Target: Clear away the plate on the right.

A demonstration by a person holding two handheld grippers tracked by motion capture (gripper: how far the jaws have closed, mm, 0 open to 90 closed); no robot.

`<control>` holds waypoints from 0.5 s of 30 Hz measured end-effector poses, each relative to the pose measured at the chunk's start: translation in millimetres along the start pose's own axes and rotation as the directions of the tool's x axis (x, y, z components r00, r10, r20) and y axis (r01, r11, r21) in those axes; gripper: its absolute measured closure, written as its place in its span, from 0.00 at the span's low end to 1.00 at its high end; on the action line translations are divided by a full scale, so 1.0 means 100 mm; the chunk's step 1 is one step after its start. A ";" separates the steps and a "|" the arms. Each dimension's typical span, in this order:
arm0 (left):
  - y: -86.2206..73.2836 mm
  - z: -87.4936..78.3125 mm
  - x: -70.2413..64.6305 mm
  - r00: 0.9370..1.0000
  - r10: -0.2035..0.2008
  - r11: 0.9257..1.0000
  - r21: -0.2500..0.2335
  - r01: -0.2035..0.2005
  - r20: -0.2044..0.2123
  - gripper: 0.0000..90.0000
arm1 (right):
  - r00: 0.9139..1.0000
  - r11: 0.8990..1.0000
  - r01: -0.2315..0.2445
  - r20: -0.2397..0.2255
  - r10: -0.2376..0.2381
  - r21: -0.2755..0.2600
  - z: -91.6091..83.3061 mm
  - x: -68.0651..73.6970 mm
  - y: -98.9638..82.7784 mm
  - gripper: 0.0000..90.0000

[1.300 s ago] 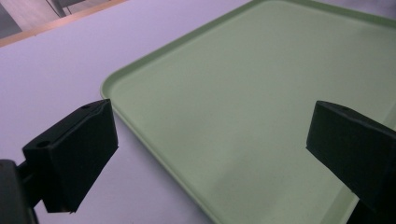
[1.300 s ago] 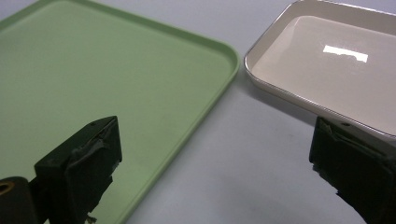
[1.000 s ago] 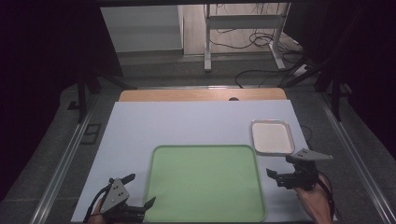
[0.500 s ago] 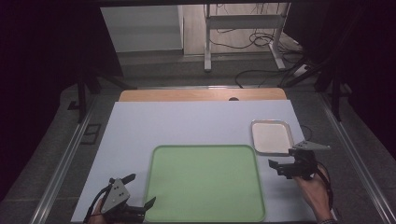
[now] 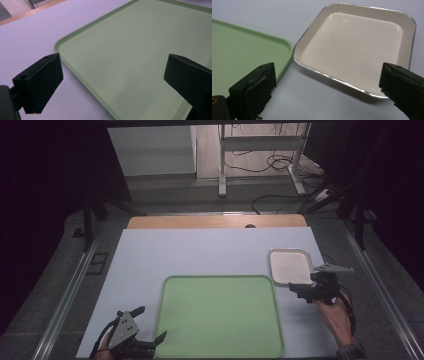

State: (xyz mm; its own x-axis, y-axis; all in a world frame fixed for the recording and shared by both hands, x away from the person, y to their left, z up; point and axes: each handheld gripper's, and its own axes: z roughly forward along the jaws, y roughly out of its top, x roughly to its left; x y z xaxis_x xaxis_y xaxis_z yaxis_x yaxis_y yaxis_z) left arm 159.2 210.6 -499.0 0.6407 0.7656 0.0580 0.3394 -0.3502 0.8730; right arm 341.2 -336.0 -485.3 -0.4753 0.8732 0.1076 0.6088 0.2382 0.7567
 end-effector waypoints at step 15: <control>0.00 0.00 0.00 1.000 0.006 1.000 0.004 -0.006 -0.001 0.02 | 0.998 0.999 -0.036 0.056 0.036 0.008 0.13 -0.26 0.13 0.01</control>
State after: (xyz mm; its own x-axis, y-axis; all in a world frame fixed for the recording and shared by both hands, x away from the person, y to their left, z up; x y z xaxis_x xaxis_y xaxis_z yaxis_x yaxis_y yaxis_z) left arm 159.2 210.2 -499.0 0.6417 0.7643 0.0638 0.3383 -0.3568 0.8708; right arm 369.5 -350.2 -486.3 -0.4171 0.9035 0.0985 0.6308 0.2098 0.7470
